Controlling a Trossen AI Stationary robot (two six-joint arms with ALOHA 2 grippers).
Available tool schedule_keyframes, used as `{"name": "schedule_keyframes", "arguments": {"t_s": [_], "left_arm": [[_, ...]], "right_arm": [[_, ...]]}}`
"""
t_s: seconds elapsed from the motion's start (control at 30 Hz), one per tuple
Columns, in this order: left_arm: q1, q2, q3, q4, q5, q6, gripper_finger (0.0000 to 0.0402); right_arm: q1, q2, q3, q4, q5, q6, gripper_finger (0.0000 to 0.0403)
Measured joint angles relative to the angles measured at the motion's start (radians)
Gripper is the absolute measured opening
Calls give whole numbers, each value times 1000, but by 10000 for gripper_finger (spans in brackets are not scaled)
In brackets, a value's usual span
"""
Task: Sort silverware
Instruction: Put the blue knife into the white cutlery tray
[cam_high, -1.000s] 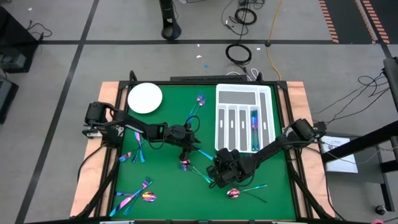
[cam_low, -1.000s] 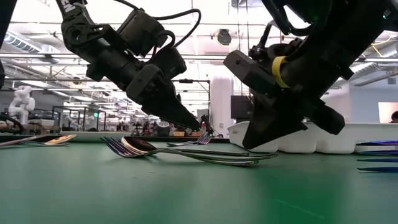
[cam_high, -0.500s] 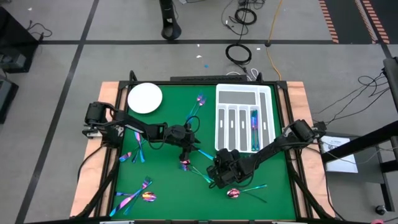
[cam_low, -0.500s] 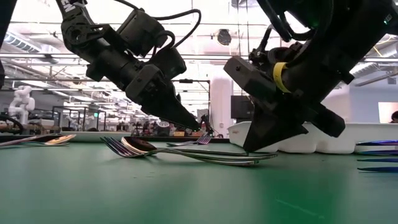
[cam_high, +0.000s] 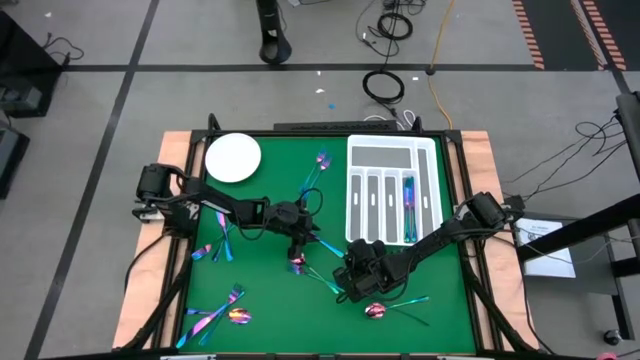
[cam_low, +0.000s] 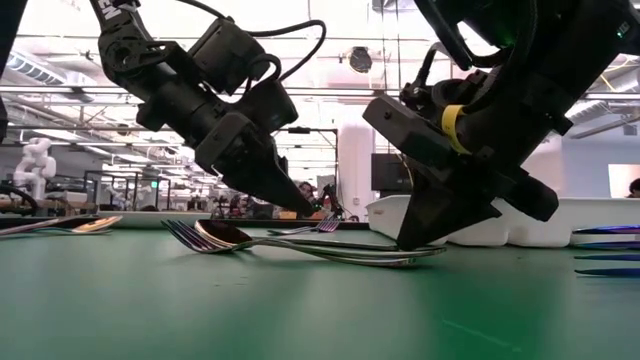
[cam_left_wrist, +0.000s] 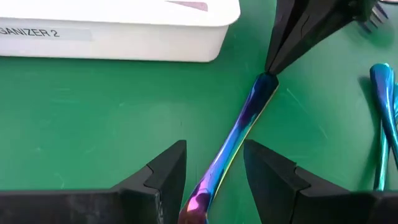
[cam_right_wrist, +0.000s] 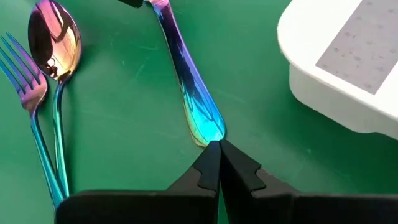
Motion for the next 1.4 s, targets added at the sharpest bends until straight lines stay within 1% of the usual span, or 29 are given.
{"name": "schedule_keyframes", "arguments": {"t_s": [0.23,0.37,0.5,0.7,0.97,1.2,1.4], "left_arm": [[6,0,0,-6,0,16,162],[6,0,0,-6,4,16,162],[6,0,0,0,34,16,162],[6,0,0,1,38,16,162],[6,0,0,-1,38,22,162],[6,0,0,-3,38,25,162],[6,0,0,-3,38,25,162]], "right_arm": [[0,0,-1,0,-8,-18,0],[16,-8,-4,-3,31,-31,0],[27,-38,-6,-6,81,-39,0],[25,-35,-5,42,99,-61,0],[-1,-22,-5,76,104,-94,0],[0,0,-4,88,80,-97,0],[0,8,-3,82,79,-93,0]]}}
